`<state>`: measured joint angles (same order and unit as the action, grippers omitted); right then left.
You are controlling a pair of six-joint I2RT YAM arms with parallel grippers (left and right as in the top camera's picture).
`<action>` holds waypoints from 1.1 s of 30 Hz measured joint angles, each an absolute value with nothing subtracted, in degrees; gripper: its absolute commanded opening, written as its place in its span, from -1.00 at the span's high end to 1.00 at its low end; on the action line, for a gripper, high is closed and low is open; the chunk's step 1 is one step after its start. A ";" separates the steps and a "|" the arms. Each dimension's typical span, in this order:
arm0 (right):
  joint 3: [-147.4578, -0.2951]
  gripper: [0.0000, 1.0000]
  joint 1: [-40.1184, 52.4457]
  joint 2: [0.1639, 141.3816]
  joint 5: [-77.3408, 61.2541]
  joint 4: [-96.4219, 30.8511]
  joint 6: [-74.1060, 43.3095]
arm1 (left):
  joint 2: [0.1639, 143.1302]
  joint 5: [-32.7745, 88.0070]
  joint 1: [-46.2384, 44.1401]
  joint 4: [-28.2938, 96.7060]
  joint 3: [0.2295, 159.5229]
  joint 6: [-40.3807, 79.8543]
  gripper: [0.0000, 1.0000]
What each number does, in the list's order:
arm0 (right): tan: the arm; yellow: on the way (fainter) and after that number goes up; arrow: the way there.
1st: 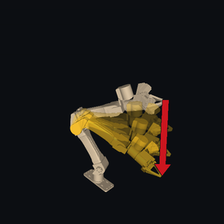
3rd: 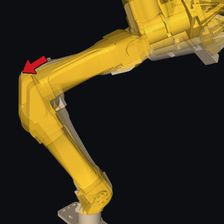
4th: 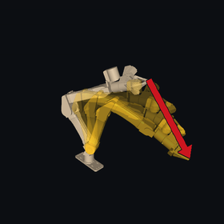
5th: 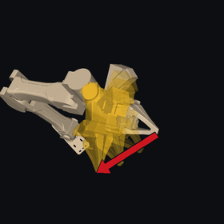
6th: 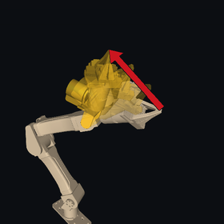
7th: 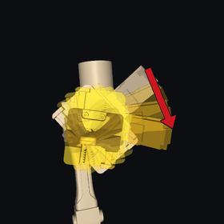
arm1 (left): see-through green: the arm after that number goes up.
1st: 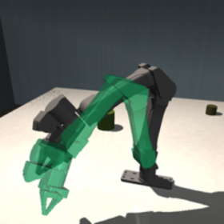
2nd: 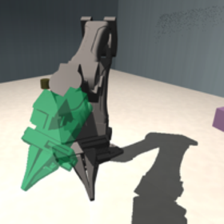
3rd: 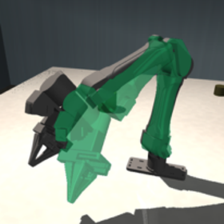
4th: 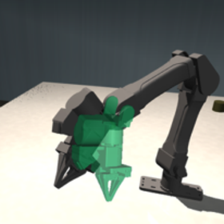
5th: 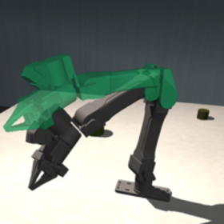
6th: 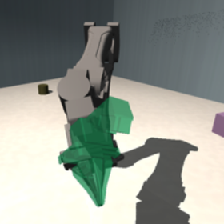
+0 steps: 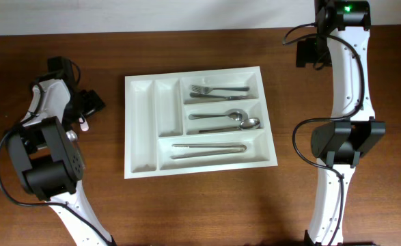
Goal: Pack container
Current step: 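Move the left gripper back over the pink plastic knife, then lower the left gripper and grasp the pink knife's handle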
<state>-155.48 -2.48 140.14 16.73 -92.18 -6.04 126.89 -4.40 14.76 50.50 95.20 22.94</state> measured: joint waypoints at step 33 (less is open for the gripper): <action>-155.48 -0.98 -2.48 140.14 16.73 -92.18 -6.02 | 126.89 -3.84 14.76 48.12 94.15 22.39 0.44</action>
<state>-155.48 -2.48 140.14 16.73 -92.18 -6.02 126.89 -3.84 14.76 48.12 94.15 22.39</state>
